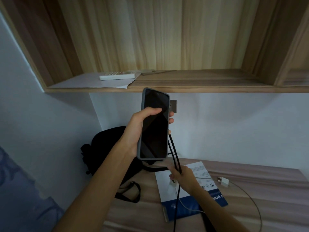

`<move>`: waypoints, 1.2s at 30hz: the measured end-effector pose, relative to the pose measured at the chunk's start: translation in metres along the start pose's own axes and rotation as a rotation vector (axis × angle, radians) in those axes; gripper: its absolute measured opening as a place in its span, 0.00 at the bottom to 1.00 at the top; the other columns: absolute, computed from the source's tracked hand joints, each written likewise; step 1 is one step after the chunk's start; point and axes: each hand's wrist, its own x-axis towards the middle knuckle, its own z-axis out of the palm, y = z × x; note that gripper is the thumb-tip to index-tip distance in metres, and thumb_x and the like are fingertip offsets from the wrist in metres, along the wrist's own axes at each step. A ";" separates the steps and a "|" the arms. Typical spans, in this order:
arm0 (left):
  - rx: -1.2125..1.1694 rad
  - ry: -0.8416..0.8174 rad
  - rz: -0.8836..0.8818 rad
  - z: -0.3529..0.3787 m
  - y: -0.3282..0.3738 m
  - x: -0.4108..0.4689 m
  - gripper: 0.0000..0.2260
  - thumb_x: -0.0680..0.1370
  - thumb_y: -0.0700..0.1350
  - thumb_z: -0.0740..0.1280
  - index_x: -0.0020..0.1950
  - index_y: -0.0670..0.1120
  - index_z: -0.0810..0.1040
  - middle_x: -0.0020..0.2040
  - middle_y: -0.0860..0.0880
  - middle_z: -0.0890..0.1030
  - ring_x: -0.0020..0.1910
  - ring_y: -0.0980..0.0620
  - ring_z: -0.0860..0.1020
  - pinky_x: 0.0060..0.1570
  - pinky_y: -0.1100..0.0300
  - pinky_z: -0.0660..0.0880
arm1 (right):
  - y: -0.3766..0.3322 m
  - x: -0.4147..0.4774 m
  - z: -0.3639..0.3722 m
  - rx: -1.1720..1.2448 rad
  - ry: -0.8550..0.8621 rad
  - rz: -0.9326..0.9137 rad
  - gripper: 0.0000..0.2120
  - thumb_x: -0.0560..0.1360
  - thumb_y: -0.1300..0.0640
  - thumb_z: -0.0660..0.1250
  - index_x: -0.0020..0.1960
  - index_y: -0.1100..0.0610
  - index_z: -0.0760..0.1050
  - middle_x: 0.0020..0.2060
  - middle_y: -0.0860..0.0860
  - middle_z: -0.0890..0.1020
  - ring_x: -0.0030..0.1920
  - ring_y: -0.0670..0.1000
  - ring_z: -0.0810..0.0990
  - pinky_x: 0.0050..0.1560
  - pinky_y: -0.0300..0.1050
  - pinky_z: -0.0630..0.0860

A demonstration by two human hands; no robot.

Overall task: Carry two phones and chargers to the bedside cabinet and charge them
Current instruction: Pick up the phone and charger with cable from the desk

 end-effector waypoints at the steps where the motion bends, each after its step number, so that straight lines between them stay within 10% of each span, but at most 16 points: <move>1: -0.014 0.009 0.001 -0.003 0.002 0.000 0.20 0.74 0.48 0.70 0.64 0.40 0.81 0.61 0.40 0.84 0.58 0.46 0.83 0.49 0.54 0.82 | 0.007 -0.002 -0.001 -0.035 -0.018 0.014 0.14 0.79 0.45 0.67 0.39 0.53 0.77 0.34 0.49 0.85 0.34 0.42 0.81 0.36 0.31 0.75; 18: -0.094 0.170 -0.079 -0.030 -0.049 0.008 0.28 0.73 0.48 0.73 0.69 0.38 0.74 0.56 0.39 0.85 0.58 0.41 0.84 0.43 0.51 0.82 | -0.055 0.016 -0.018 0.009 0.140 -0.073 0.24 0.81 0.46 0.61 0.31 0.55 0.63 0.22 0.47 0.67 0.23 0.46 0.66 0.27 0.40 0.66; 25: -0.039 0.096 -0.090 -0.021 -0.069 0.015 0.22 0.73 0.46 0.72 0.67 0.58 0.79 0.55 0.40 0.84 0.56 0.39 0.84 0.45 0.48 0.81 | -0.083 0.016 -0.015 -0.121 0.076 -0.203 0.23 0.83 0.57 0.59 0.31 0.64 0.71 0.25 0.52 0.75 0.26 0.46 0.72 0.30 0.42 0.68; 36: -0.032 0.274 -0.072 -0.038 -0.046 0.028 0.19 0.78 0.43 0.67 0.66 0.36 0.77 0.59 0.41 0.84 0.48 0.48 0.85 0.41 0.54 0.82 | -0.067 0.001 -0.021 0.052 -0.026 -0.085 0.22 0.80 0.48 0.65 0.31 0.56 0.67 0.21 0.46 0.67 0.20 0.46 0.65 0.23 0.39 0.65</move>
